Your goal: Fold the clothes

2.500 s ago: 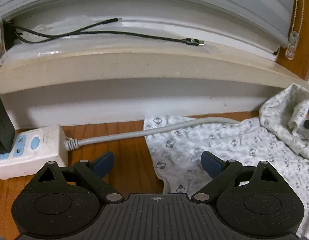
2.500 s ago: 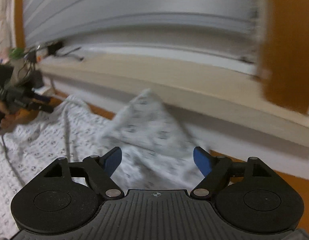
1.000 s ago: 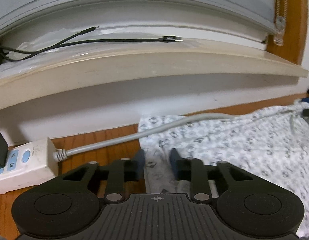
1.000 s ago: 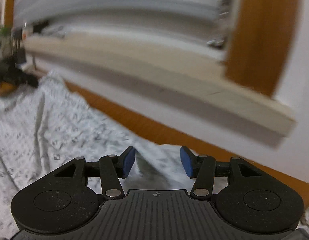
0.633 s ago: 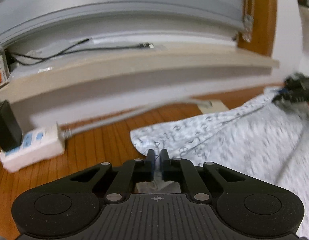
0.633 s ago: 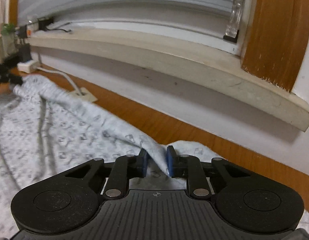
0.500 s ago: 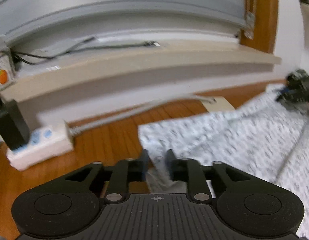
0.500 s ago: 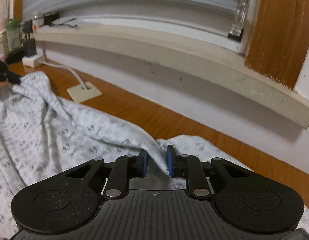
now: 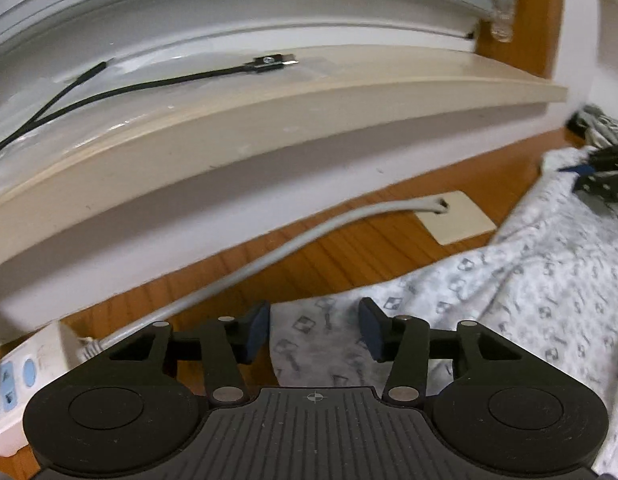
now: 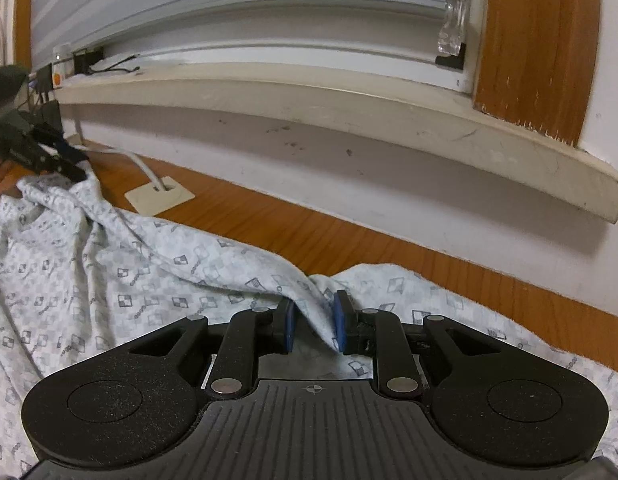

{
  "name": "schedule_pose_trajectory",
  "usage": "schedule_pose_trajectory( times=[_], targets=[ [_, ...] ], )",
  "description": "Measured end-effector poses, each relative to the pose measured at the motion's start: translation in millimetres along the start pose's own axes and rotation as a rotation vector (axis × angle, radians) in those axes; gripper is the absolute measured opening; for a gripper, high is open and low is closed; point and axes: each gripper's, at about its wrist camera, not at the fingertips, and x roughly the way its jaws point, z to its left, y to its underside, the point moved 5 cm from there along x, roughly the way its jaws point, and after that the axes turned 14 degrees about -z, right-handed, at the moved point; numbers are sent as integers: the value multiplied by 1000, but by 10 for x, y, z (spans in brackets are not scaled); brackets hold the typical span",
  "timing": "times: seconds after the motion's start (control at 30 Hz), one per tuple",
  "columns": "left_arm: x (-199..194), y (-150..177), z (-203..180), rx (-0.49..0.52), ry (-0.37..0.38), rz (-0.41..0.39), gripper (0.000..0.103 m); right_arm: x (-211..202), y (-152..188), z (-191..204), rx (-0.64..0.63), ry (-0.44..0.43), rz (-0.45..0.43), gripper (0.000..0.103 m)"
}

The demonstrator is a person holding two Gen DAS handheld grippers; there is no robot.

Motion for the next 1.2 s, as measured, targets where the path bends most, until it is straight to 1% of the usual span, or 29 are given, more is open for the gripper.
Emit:
schedule_pose_trajectory(
  times=[0.03,0.07,0.1,0.13,0.2,0.23,0.3,0.37,0.4,0.47,0.57,0.77,0.87,1.0,1.1,1.2],
  targets=[
    [0,20,-21,11,14,-2,26,-1,0,-3,2,-1,0,21],
    [-1,40,-41,22,29,-4,21,-2,-1,-1,-1,1,0,20],
    [-2,59,-62,34,41,-7,19,-3,-2,8,-10,8,-2,18],
    [-19,61,-82,54,26,-14,15,-5,-5,20,-20,13,-3,17],
    [-88,16,-77,68,-19,-49,14,-18,-36,23,-28,26,-18,12],
    [-125,-10,-72,74,-43,-69,13,-28,-65,16,-25,30,-29,12],
    [-258,-128,-13,65,-105,-143,13,-61,-200,-1,-15,46,-66,10],
    [-405,-276,1,104,-165,-237,13,-96,-359,-5,-18,73,-113,9],
    [-441,-326,7,112,-190,-257,13,-95,-428,5,-23,87,-130,9],
    [-464,-395,20,105,-205,-270,13,-47,-523,48,-51,115,-139,5],
    [-403,-367,40,96,-235,-265,13,95,-555,117,-115,158,-112,5],
    [-285,-271,2,56,-250,-262,13,203,-590,112,-150,204,-104,5],
    [-386,-280,-54,59,-221,-310,13,123,-599,143,-178,203,-114,5],
    [-596,-335,-144,69,-204,-352,13,-134,-654,142,-180,198,-150,5],
    [-856,-323,-292,98,-192,-380,13,-354,-660,198,-192,176,-157,5],
    [-1148,-269,-469,124,-182,-406,13,-596,-589,299,-194,144,-151,5]
  ],
)
